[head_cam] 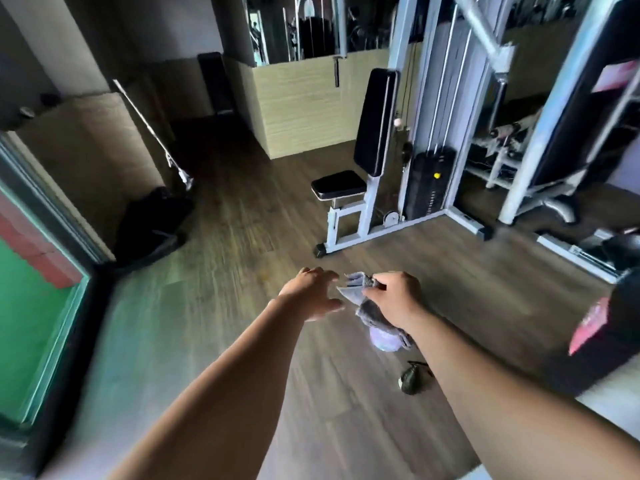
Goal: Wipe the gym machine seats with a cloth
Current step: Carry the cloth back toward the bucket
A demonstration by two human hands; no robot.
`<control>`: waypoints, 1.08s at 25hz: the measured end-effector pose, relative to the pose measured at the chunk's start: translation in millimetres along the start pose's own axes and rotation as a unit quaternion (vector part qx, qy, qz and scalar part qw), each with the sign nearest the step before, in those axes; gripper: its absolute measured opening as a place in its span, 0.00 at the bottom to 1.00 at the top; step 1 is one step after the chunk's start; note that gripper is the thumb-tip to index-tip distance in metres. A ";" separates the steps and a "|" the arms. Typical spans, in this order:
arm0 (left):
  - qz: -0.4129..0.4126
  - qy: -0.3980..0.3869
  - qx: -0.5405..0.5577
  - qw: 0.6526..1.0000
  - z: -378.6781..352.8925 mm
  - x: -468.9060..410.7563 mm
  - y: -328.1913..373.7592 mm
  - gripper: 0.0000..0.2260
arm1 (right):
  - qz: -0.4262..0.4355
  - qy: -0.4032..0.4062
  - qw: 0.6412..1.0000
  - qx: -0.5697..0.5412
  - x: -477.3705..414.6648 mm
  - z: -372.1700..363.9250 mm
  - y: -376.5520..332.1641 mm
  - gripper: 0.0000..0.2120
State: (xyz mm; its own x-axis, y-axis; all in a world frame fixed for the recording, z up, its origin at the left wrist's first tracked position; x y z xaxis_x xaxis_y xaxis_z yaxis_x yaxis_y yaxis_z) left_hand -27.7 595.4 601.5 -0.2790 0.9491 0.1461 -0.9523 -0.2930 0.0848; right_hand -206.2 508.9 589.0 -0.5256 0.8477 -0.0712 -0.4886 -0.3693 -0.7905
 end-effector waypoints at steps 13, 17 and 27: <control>-0.104 -0.177 0.349 0.914 -71.2 -362.3 99.0 0.14 | -0.294 0.186 0.862 -0.368 -201.4 36.0 178.4 0.16; -0.048 -0.211 0.350 0.911 -133.9 -435.2 129.1 0.04 | -0.336 0.150 0.838 -0.404 -245.8 18.6 257.1 0.16; 0.056 -0.364 0.320 0.873 -405.8 -576.8 130.8 0.06 | -0.542 0.199 0.781 -0.238 -325.7 -96.5 513.3 0.08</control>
State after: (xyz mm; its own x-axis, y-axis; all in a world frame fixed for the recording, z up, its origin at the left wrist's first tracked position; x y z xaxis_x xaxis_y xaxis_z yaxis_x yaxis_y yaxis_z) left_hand -41.4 56.4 128.4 0.0075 0.6538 0.7566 -0.5943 -0.6056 0.5292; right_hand -218.6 79.9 147.7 0.3212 0.6512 0.6876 -0.1336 0.7500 -0.6478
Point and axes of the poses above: each hand's wrist, its own x-axis away from the middle knuckle, its own z-axis out of the back of the hand, y = z × x, the point moved 1 cm from there along -x, towards the middle knuckle, and after that the axes turned 9 degrees about -x, right-handed, at the moved point
